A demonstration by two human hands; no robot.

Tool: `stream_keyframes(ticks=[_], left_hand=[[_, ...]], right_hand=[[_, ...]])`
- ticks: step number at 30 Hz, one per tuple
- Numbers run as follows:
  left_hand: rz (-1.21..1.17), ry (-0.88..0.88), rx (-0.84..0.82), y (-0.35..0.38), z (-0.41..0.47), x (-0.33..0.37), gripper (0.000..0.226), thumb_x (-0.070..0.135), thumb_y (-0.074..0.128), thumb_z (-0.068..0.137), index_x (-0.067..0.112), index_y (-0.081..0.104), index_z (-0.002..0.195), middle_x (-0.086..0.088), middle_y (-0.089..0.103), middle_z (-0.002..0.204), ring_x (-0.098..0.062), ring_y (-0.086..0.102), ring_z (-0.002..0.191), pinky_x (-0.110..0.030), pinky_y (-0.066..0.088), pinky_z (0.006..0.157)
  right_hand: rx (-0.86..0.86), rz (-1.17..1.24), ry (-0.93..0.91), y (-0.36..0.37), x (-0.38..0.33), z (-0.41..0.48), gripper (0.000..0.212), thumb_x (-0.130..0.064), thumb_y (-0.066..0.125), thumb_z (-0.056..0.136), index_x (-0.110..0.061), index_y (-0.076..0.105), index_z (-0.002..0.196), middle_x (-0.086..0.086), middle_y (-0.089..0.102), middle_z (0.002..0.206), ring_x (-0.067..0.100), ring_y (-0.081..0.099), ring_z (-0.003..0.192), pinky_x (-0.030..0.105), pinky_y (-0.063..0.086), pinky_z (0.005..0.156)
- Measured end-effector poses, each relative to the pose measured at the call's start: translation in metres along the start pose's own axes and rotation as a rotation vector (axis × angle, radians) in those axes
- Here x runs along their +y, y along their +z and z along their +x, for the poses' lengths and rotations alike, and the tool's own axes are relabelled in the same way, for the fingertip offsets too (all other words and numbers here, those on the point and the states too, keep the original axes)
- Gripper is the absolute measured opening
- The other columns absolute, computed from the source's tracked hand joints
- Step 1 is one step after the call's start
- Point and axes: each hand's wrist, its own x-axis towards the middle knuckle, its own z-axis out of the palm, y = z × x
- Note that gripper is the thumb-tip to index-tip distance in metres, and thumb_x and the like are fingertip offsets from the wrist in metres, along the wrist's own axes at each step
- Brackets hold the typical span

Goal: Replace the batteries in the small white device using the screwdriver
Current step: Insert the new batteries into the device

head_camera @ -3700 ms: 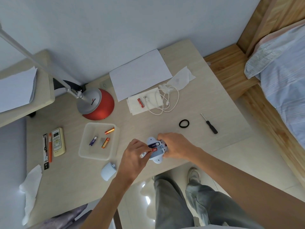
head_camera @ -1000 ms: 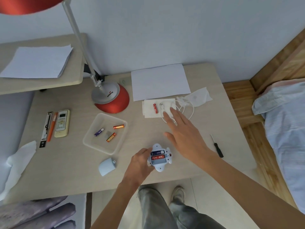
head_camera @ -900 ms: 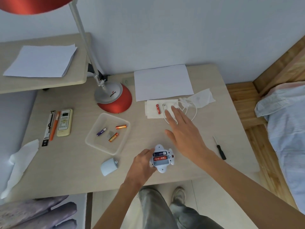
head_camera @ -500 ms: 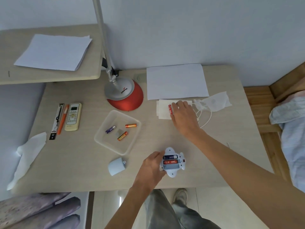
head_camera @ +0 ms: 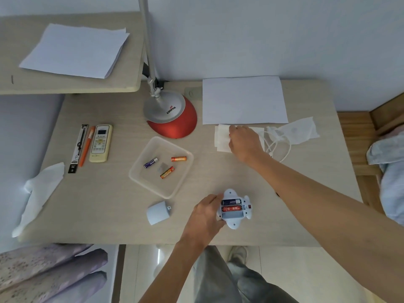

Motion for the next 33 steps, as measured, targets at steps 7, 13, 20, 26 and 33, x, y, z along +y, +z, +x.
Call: stream_keyframes(ticks=[7,13,20,26,33], left_hand=[[-0.005,-0.005,0.013,-0.002,0.0,0.005,0.069,0.013,0.092,0.079,0.012,0.065,0.142,-0.004,0.07,0.129,-0.02,0.068,0.114,-0.031,0.055,0.106],[0.007,-0.003,0.036,-0.002,-0.001,0.005,0.071,0.016,0.094,0.078,0.014,0.064,0.143,-0.002,0.07,0.128,-0.018,0.067,0.114,-0.026,0.054,0.105],[0.009,0.018,0.066,-0.002,-0.004,0.008,0.069,0.016,0.096,0.074,0.014,0.069,0.137,-0.001,0.073,0.12,-0.014,0.067,0.105,-0.018,0.052,0.096],[0.029,0.032,0.083,-0.002,-0.005,0.009,0.068,0.016,0.096,0.075,0.012,0.068,0.137,-0.003,0.074,0.122,-0.017,0.068,0.106,-0.02,0.052,0.097],[0.032,0.039,0.087,0.0,-0.006,0.008,0.069,0.016,0.096,0.075,0.011,0.069,0.138,-0.006,0.074,0.123,-0.02,0.069,0.109,-0.024,0.053,0.1]], right_hand=[[0.096,0.172,-0.058,-0.021,0.012,-0.046,0.029,-0.015,0.049,0.106,-0.013,0.059,0.133,0.007,0.066,0.111,0.028,0.059,0.112,0.046,0.058,0.077],[0.153,0.257,-0.099,-0.034,0.027,-0.113,0.022,-0.021,0.049,0.108,-0.019,0.06,0.127,0.0,0.063,0.1,0.022,0.057,0.099,0.045,0.057,0.073],[0.177,0.6,-0.007,-0.018,0.027,-0.176,0.012,-0.019,0.067,0.098,-0.024,0.059,0.106,-0.012,0.066,0.087,0.01,0.062,0.076,0.034,0.055,0.071],[0.134,0.813,0.144,0.005,0.03,-0.205,0.021,-0.017,0.081,0.09,-0.027,0.064,0.097,-0.015,0.071,0.083,0.003,0.068,0.079,0.02,0.055,0.069],[0.115,0.894,0.202,0.019,0.03,-0.224,0.023,-0.014,0.087,0.084,-0.024,0.067,0.092,-0.011,0.075,0.082,0.007,0.072,0.077,0.03,0.061,0.073]])
